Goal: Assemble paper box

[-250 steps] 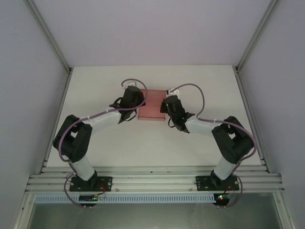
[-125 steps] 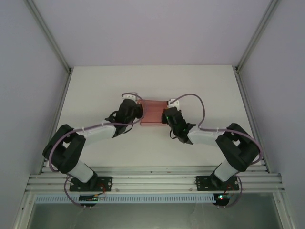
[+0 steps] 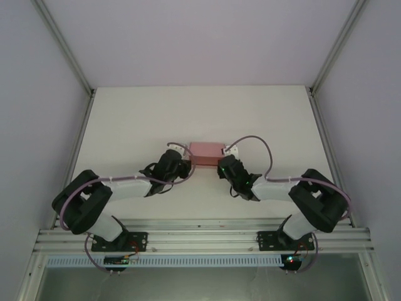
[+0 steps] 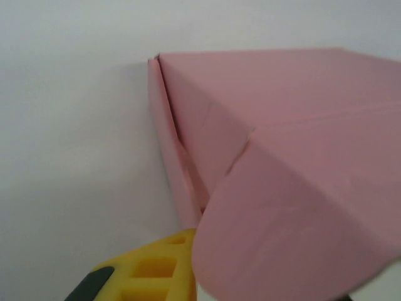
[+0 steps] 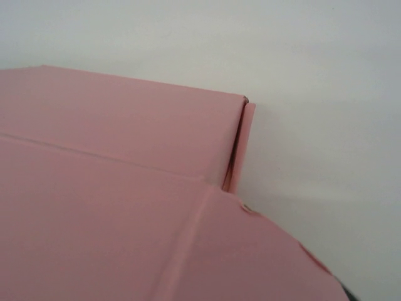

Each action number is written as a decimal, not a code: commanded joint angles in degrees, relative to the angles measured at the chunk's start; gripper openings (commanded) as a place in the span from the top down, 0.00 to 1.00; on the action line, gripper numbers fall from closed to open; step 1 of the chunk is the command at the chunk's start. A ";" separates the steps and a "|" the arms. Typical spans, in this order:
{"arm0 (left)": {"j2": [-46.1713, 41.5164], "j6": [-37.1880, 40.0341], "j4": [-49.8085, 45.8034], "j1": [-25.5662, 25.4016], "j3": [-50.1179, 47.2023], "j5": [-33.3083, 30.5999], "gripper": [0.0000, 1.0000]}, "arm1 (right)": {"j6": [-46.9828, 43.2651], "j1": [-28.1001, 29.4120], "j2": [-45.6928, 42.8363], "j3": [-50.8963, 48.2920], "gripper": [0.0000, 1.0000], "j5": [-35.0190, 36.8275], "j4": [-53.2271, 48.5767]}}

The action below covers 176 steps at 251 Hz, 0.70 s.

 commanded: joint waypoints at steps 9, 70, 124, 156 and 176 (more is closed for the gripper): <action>-3.61 0.46 -3.96 -0.40 0.02 1.19 0.71 | 0.02 0.43 -3.85 -0.07 0.61 0.57 -5.28; -12.14 0.78 -9.83 -0.76 0.14 0.93 0.29 | -2.29 0.92 -12.86 -2.04 0.17 -3.19 -13.88; -23.65 3.07 -19.56 -2.62 2.22 -1.40 0.00 | -4.73 1.31 -27.19 -2.67 0.01 -5.14 -23.67; -24.84 0.64 -27.33 -2.14 8.71 -5.20 0.00 | -7.36 0.43 -30.69 1.12 0.01 -7.66 -27.88; -22.20 -2.84 -31.48 -0.67 13.34 -5.69 0.00 | -8.21 -1.50 -28.86 5.45 0.01 -10.04 -29.97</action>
